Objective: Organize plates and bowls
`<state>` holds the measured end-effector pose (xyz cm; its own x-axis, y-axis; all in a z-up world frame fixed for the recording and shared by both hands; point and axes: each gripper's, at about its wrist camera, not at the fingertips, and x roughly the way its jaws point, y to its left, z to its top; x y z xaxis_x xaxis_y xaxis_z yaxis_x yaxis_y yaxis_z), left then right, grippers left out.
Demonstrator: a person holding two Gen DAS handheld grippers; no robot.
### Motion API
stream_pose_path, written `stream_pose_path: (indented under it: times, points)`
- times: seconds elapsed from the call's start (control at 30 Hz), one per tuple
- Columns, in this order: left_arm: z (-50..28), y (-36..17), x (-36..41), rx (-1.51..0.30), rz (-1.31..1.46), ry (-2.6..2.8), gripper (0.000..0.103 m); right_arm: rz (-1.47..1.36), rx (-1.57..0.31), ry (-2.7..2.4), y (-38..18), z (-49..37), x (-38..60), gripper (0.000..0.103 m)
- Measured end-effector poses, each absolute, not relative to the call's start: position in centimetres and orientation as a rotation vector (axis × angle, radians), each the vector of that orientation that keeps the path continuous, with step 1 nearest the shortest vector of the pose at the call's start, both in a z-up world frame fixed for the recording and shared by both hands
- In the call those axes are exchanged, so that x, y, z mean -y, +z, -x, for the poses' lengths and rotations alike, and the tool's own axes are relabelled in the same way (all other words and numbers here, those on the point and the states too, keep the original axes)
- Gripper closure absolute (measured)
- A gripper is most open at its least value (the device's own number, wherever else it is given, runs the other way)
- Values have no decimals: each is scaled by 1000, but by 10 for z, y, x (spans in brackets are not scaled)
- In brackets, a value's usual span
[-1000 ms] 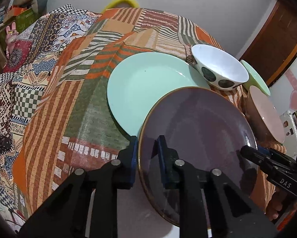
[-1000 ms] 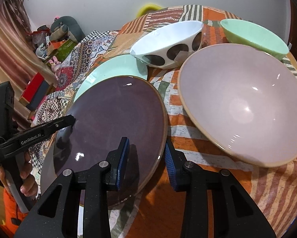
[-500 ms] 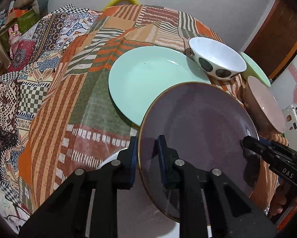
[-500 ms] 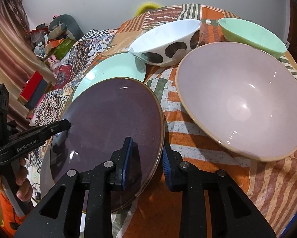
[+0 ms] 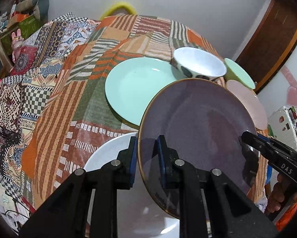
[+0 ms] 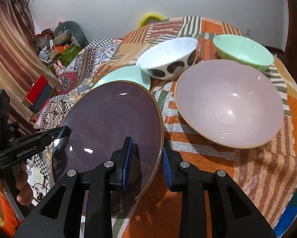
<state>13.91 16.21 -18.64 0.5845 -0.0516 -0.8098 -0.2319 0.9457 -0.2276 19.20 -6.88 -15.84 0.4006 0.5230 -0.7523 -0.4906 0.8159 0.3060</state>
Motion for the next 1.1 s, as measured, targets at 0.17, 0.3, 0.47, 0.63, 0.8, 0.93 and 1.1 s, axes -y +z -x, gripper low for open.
stream_pose_path:
  times: [0.17,0.3,0.47,0.63,0.8,0.93,1.1]
  points:
    - [-125,-170,-146,-921,314,87,84,-44,-937,632,-148,-183,78,77]
    - [-114,-161,-134,-913,316,60,84,-50,-917,621,-141,-174,89,77]
    - [-99,-152,-114,-904,298,35,84,-56,-903,605,-135,-164,100,77]
    - [-89,-148,-98,-909,290,17,84,-59,-898,589,-135,-154,109,77]
    - [-86,-151,-84,-931,276,2,84,-63,-899,574,-138,-149,117,77]
    - [-86,-157,-73,-954,269,-21,84,-71,-908,554,-145,-148,129,77]
    - [-87,-166,-58,-987,262,-47,84,-72,-927,530,-156,-143,143,77]
